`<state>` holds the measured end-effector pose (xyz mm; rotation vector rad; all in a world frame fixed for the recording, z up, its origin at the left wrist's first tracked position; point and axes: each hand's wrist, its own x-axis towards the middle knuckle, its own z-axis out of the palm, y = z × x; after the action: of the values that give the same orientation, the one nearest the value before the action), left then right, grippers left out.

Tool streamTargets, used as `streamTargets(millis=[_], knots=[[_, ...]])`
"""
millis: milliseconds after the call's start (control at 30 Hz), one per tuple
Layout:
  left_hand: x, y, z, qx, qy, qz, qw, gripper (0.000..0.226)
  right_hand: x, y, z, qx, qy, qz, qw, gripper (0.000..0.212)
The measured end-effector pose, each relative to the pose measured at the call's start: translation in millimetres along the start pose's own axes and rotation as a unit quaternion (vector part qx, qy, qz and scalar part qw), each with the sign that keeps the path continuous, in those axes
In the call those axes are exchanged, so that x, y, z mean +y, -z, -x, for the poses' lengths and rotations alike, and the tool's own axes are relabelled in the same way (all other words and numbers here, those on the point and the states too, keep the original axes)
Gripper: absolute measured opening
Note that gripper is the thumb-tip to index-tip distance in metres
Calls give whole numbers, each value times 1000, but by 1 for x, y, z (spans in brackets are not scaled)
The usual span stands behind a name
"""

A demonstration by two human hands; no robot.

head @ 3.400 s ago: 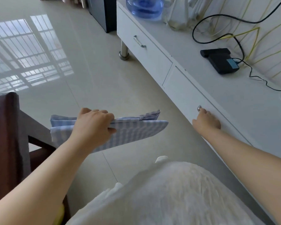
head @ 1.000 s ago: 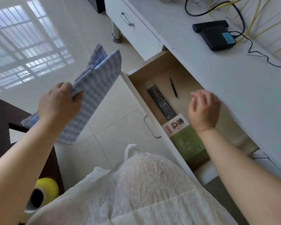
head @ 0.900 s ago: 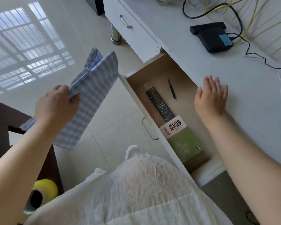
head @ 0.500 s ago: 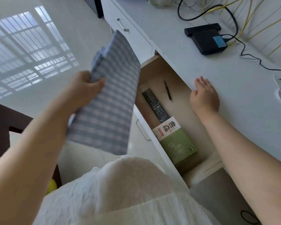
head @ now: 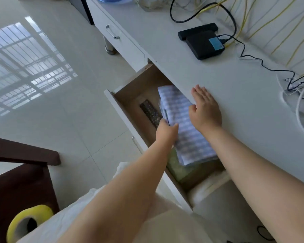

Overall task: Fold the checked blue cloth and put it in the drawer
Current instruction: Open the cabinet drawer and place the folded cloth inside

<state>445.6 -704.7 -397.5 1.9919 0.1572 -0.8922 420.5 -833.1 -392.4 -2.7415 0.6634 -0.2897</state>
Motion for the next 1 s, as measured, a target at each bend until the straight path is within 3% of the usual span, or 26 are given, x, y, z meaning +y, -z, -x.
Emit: streamTargets(millis=[67, 100, 167, 200, 267, 300, 367, 433, 467, 533, 600, 667, 767, 900, 1000], knots=[[-5, 8, -3, 123, -63, -99, 985, 61, 0, 3, 0, -7, 5, -3, 1000, 70], [-5, 15, -2, 196, -79, -76, 974, 65, 0, 4, 0, -12, 6, -4, 1000, 69], [-12, 26, 0, 285, -14, 17, 958, 71, 0, 6, 2, -21, 7, 2, 1000, 64], [-16, 30, 2, 283, 60, 71, 955, 73, -1, 5, 3, -24, 10, 10, 1000, 63], [-25, 31, 4, 225, 189, 125, 948, 78, -2, 5, 5, -36, 15, 42, 998, 66], [-26, 29, 7, 213, 187, 104, 953, 80, -2, 4, 6, -46, 16, 58, 997, 69], [-25, 17, 15, 248, 8, -36, 968, 79, -4, 3, 8, -57, 14, 77, 995, 75], [-24, -4, 22, 228, -185, -207, 933, 73, -5, 2, 8, -57, 11, 81, 995, 77], [-26, -14, 22, 174, -200, -258, 929, 72, -5, 2, 8, -55, 10, 83, 995, 77], [-30, -27, 14, 62, -118, -317, 939, 69, -5, 2, 8, -51, 12, 85, 995, 76], [-29, -27, -2, 50, -117, -336, 933, 56, -5, 2, 8, -53, 14, 90, 994, 75], [-21, -21, -16, 60, -116, -299, 945, 50, -6, 2, 7, -48, 14, 95, 994, 75], [-10, -21, -32, 5, -35, -209, 977, 52, -6, -1, 8, -46, 10, 100, 994, 74], [2, -17, -50, -84, 57, -78, 992, 35, -5, -4, 7, -39, 11, 105, 994, 76], [8, -20, -52, -90, 82, 55, 991, 20, -4, -4, 7, -42, 10, 106, 993, 77]])
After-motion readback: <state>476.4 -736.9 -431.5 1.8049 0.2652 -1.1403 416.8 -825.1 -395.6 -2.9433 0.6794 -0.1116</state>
